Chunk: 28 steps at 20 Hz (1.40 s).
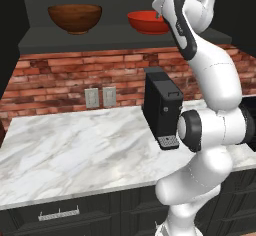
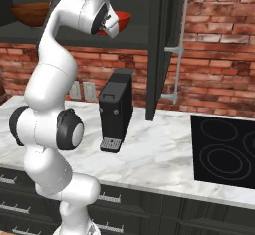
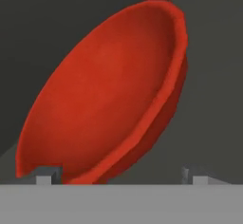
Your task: Pick up the bowls from the cabinet and place each bowl in front of a stool on the dining counter.
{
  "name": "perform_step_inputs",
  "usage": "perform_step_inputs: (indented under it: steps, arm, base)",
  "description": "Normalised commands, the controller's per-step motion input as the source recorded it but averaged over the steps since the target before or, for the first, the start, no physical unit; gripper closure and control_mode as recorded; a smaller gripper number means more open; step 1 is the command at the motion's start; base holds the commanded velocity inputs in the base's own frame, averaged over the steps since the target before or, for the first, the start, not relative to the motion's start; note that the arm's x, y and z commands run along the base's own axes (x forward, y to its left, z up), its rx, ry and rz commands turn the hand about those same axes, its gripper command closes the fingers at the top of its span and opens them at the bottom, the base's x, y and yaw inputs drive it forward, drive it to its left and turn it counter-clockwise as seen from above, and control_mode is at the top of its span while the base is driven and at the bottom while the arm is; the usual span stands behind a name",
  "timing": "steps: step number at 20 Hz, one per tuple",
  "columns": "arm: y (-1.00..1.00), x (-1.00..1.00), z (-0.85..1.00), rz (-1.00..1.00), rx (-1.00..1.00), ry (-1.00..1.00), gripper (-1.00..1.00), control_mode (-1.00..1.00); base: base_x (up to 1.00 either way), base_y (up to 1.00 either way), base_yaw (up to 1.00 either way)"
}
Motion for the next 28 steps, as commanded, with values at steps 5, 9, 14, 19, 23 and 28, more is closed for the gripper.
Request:
perform_step_inputs:
  steps: [5, 9, 14, 19, 23, 28]
  arm:
    - [0.0, 0.45, 0.0, 0.0, 0.01, 0.01, -1.0, -1.0]
    - [0.0, 0.26, -0.03, 0.0, 0.0, 0.0, -1.0, -1.0]
    - [0.0, 0.06, -0.1, 0.0, 0.0, 0.01, 1.0, -1.0]
    - [0.0, 0.0, 0.0, 0.0, 0.0, 0.0, 1.0, -1.0]
    - [0.0, -0.32, -0.03, 0.0, 0.0, 0.0, 1.0, -1.0]
    - [-0.08, -0.98, -0.14, 0.0, 0.0, 0.0, 1.0, -1.0]
  base:
    - [0.0, 0.0, 0.0]
    - [0.0, 0.0, 0.0]
    - [0.0, 0.0, 0.0]
    - [0.0, 0.0, 0.0]
    - [0.0, 0.0, 0.0]
    - [0.0, 0.0, 0.0]
